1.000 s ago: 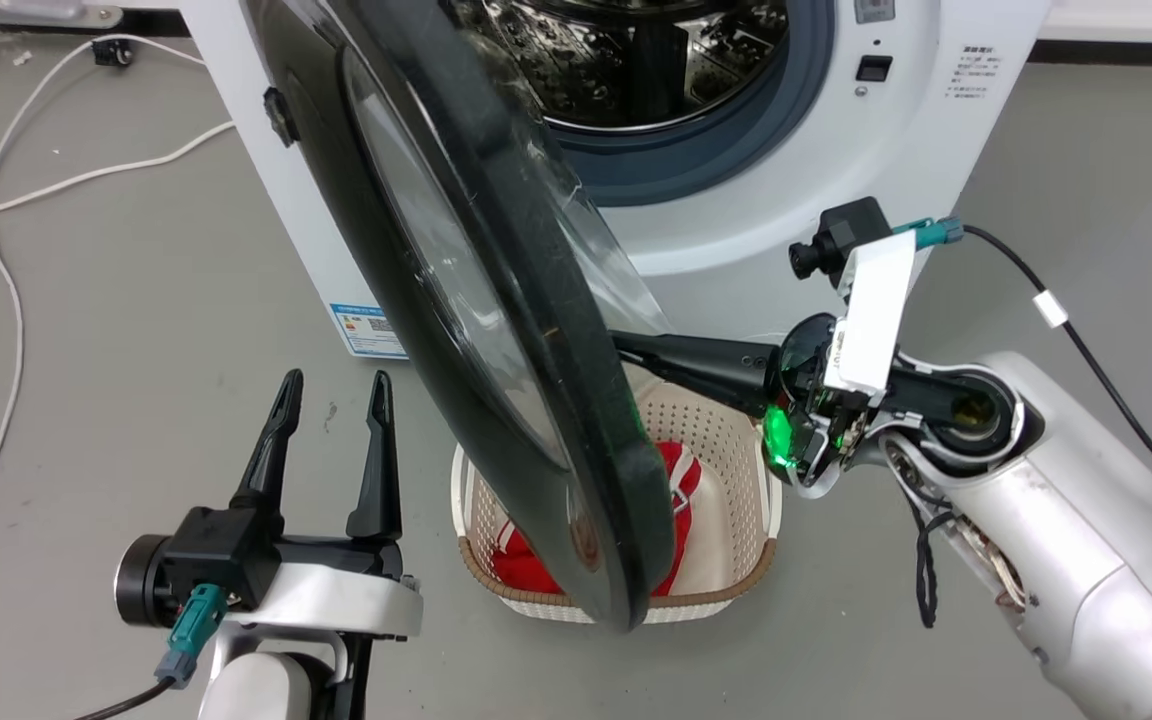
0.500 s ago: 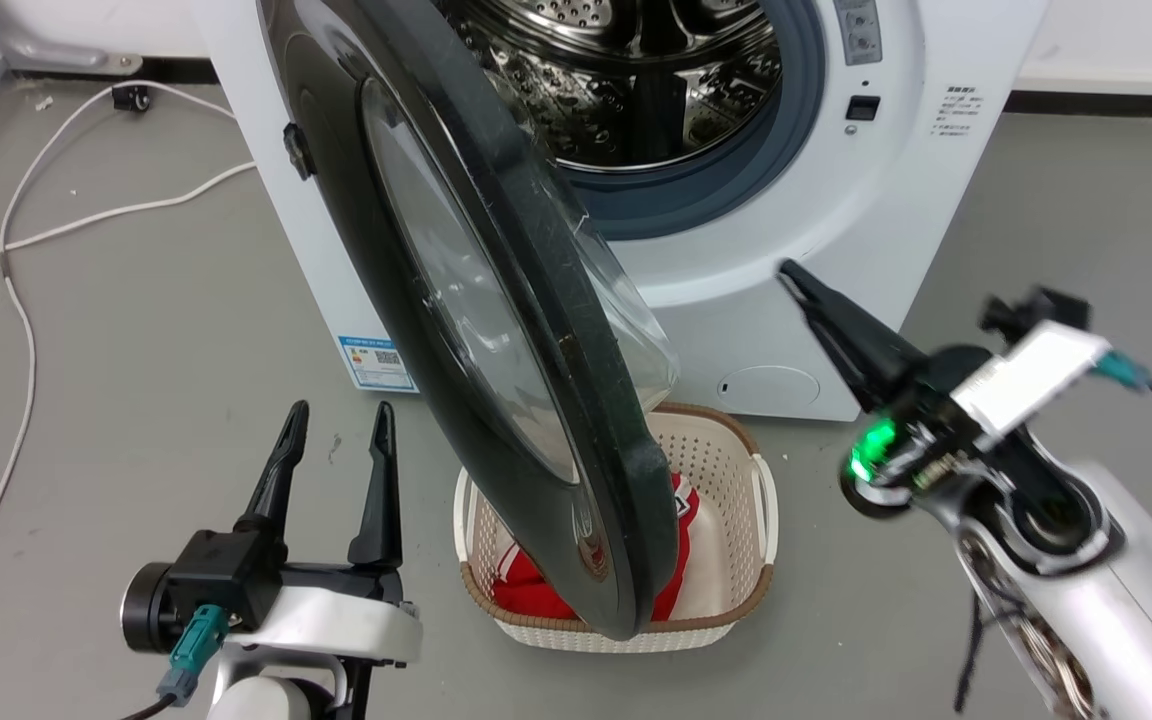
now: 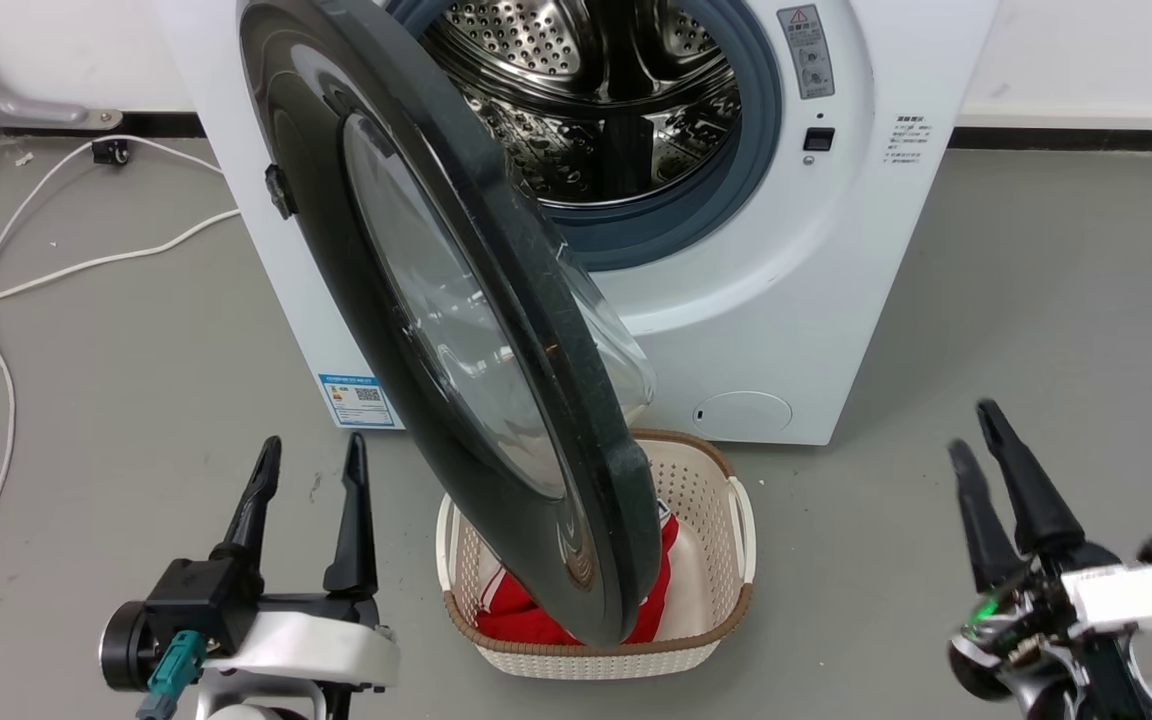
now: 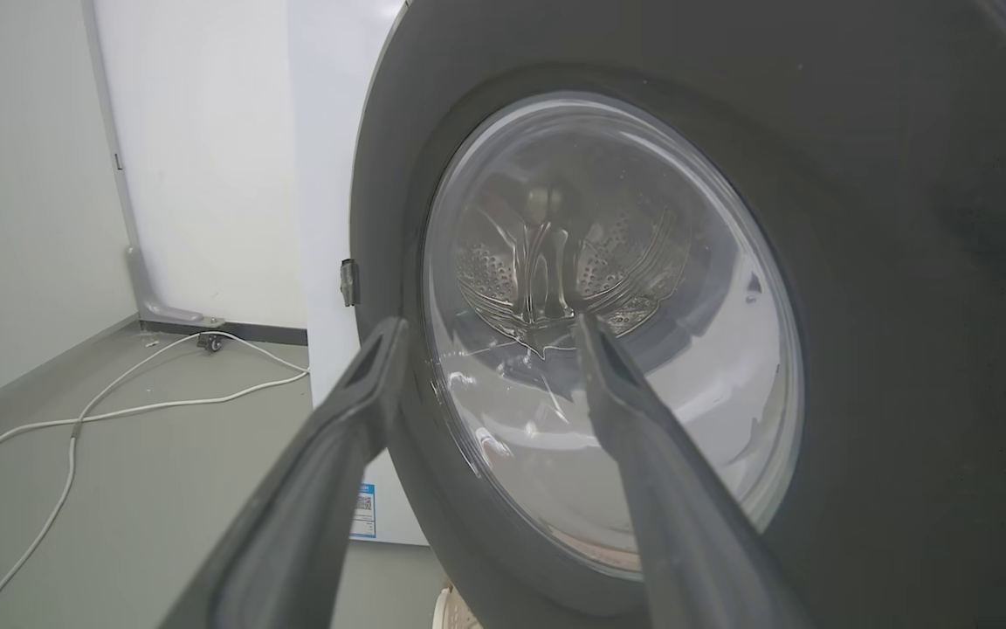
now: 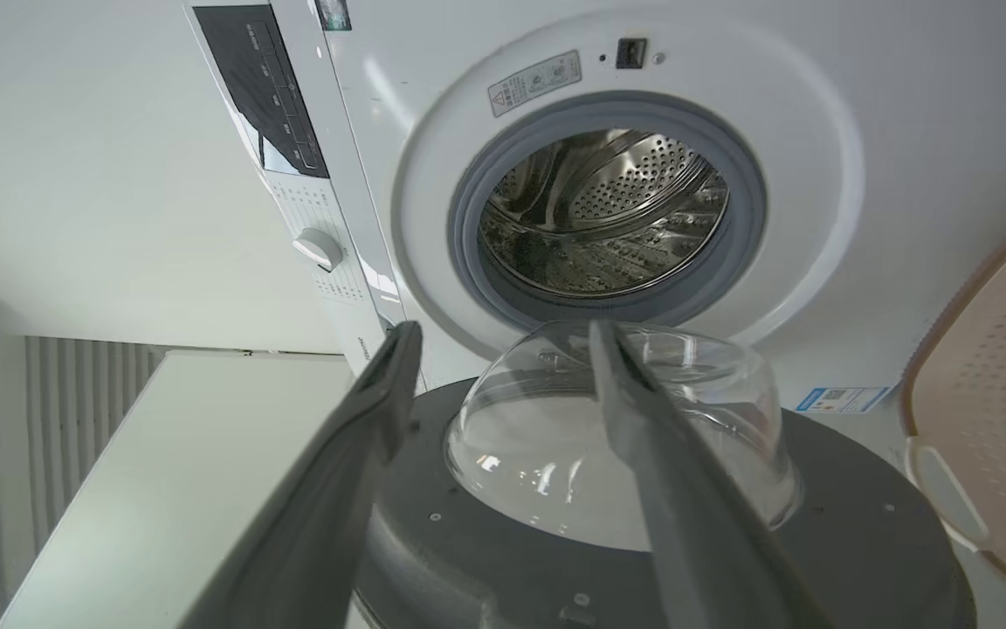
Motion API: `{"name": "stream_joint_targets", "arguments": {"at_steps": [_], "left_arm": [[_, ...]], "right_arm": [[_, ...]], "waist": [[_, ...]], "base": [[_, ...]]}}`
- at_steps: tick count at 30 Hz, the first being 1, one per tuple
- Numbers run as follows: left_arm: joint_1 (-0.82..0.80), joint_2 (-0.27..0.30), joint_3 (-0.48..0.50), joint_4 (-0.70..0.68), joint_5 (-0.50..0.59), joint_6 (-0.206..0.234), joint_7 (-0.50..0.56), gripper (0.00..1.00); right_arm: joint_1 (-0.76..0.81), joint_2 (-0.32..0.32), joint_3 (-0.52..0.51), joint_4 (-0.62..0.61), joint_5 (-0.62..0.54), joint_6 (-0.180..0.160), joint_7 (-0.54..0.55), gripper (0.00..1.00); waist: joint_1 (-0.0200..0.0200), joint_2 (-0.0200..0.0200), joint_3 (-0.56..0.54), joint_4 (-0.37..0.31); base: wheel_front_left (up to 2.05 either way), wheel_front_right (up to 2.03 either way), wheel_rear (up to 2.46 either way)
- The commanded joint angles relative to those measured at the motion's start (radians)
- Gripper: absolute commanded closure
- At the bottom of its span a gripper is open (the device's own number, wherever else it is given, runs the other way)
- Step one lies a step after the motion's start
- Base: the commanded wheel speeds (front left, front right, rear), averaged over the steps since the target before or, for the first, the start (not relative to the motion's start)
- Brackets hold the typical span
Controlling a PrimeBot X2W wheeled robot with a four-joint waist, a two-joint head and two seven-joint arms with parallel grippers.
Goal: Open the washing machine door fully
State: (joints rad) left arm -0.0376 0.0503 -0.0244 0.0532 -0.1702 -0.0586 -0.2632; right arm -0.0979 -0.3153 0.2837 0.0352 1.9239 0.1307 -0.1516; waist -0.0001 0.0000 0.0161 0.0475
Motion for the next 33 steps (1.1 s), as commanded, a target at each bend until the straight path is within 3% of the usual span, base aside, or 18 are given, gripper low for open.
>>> {"name": "stream_joint_targets", "arguments": {"at_steps": [1,5,7,11,14,19,26,33], "left_arm": [[0.015,0.000,0.006,0.001,0.004,-0.001,-0.002,0.00],[0.017,0.000,0.019,-0.001,0.009,-0.003,-0.002,0.00],[0.019,0.000,0.023,0.000,0.011,-0.006,-0.002,0.00],[0.030,0.000,0.027,-0.001,0.017,-0.007,-0.002,0.00],[0.031,0.000,0.027,-0.003,0.019,-0.005,-0.002,0.00],[0.027,0.000,0.020,-0.006,0.014,0.003,-0.002,0.00],[0.025,0.000,0.023,-0.008,0.022,0.000,-0.002,0.00],[0.016,0.000,0.026,-0.005,0.029,-0.008,-0.002,0.00]], "right_arm": [[0.017,-0.012,0.000,0.002,-0.028,0.000,-0.028,0.00],[0.042,-0.031,-0.014,0.057,-0.213,0.000,-0.105,0.00],[0.040,-0.042,-0.057,0.104,-0.371,0.000,-0.112,0.00],[0.042,0.041,-0.236,0.135,-0.782,0.000,-0.112,0.00],[0.056,0.117,-0.337,0.087,-1.104,0.000,-0.113,0.00],[0.081,0.211,-0.413,-0.055,-1.527,0.000,-0.113,0.00],[0.164,0.261,-0.400,-0.180,-1.833,0.000,-0.078,0.00],[0.216,0.266,-0.384,-0.131,-1.846,0.000,-0.065,0.00]], "waist": [[0.0001,0.0000,-0.002,-0.003],[0.0001,0.0000,-0.005,-0.010],[0.0001,0.0000,-0.007,-0.012],[0.0001,0.0000,-0.014,-0.017],[0.0001,0.0000,-0.016,-0.018],[0.0001,0.0000,-0.017,-0.020],[0.0001,0.0000,-0.014,-0.025],[0.0001,0.0000,-0.009,-0.031]], "base": [[0.00,0.00,0.00],[0.00,0.00,0.00],[0.00,0.00,0.00],[0.00,0.00,0.00],[0.00,0.00,0.00],[0.00,0.00,0.00],[0.00,0.00,0.00],[0.00,0.00,0.00]]}}
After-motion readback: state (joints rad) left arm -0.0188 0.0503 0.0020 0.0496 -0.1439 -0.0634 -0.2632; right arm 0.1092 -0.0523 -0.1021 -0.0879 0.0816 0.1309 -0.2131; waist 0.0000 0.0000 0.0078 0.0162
